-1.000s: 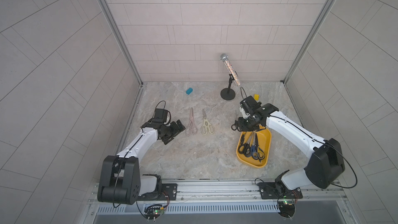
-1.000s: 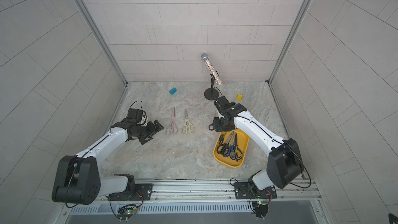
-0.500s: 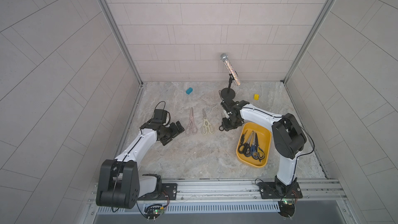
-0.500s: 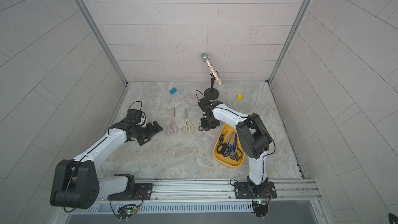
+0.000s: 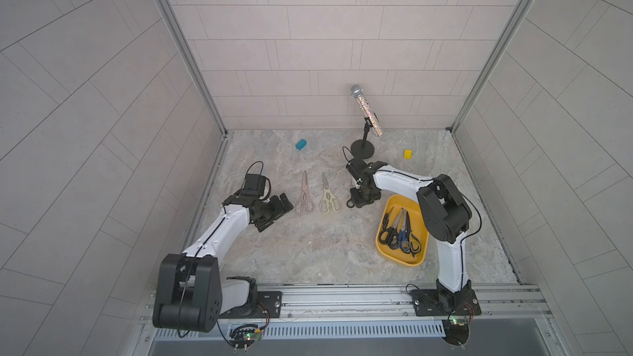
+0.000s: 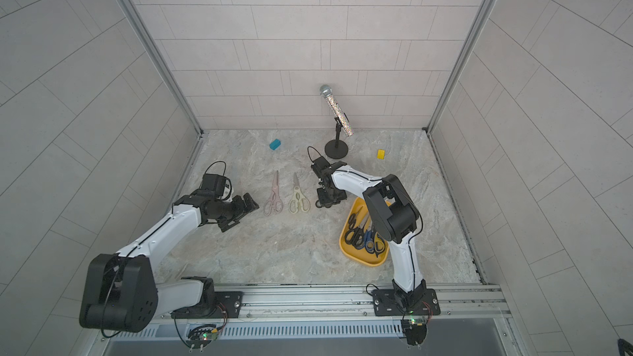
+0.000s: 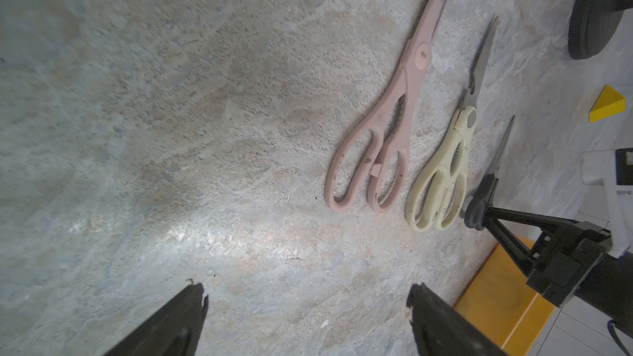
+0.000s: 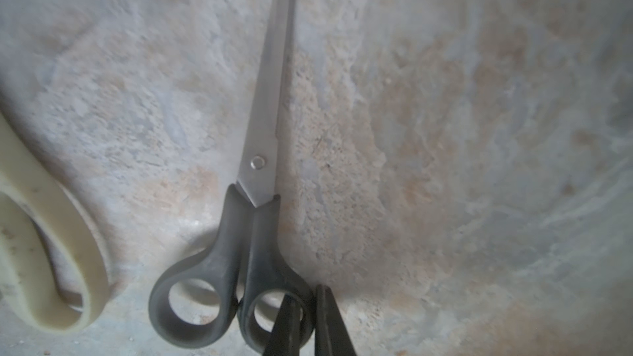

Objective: Take the scissors out of the storage box
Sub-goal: Place the scissors at the center of the board, then pick up the scissors from the storage box.

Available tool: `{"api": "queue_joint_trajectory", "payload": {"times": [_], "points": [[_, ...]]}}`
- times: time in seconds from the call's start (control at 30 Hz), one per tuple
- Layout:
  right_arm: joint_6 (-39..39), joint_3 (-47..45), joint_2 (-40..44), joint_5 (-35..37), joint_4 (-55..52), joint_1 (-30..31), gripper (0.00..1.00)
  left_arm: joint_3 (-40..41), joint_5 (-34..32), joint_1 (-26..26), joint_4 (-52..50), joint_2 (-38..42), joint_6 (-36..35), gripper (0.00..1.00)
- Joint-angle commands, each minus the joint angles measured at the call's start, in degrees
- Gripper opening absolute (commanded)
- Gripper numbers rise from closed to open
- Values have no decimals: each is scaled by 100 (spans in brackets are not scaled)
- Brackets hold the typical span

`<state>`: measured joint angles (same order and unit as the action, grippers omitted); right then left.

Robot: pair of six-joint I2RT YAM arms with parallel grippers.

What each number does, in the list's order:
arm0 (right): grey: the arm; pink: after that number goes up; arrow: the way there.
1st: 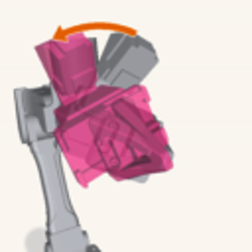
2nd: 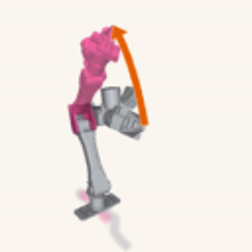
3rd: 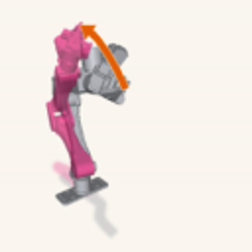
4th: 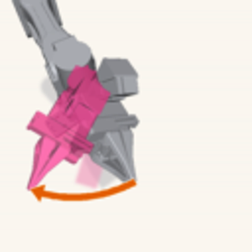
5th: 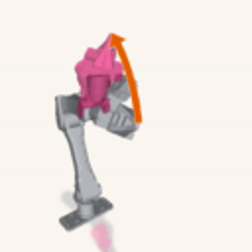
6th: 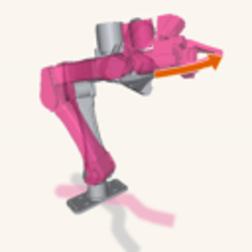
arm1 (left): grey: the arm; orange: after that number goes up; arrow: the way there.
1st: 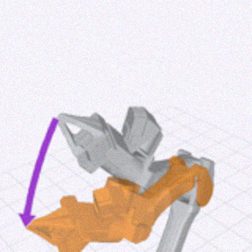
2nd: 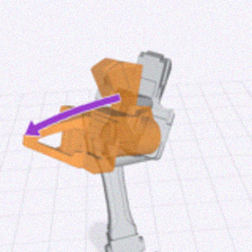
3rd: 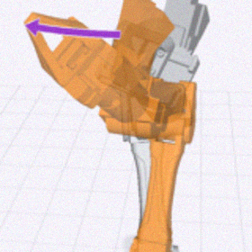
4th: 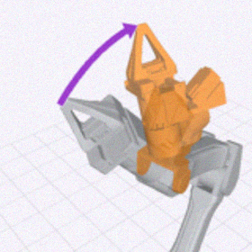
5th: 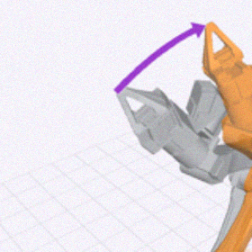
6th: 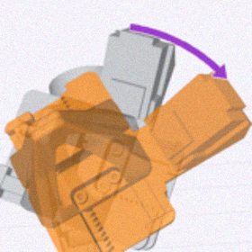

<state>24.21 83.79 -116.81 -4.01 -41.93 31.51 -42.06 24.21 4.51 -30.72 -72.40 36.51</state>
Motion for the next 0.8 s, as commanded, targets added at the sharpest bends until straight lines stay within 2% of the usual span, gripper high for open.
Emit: {"api": "queue_joint_trajectory", "payload": {"times": [0.0, 0.1, 0.23, 0.37, 0.53, 0.77], "points": [[-74, 144, -113, 185, -109, 5, 15, 23, -83, -29, -137, 79, -87, 100], [-48, 205, -58, 174, -167, 5, 24, 64, -78, -26, -105, 81, -61, 100], [127, 390, 272, 114, -453, -38, 28, -50, -79, -31, -207, 34, -148, 100], [585, 205, 896, -44, -498, -116, 30, -333, -224, -31, -469, -11, -402, 100], [964, -346, 1660, -21, -752, -221, 31, -537, -243, -23, -595, -50, -516, 100], [1231, -1615, 3217, -108, -1107, -558, 31, -506, -150, 32, -443, -162, -438, 100]]}}
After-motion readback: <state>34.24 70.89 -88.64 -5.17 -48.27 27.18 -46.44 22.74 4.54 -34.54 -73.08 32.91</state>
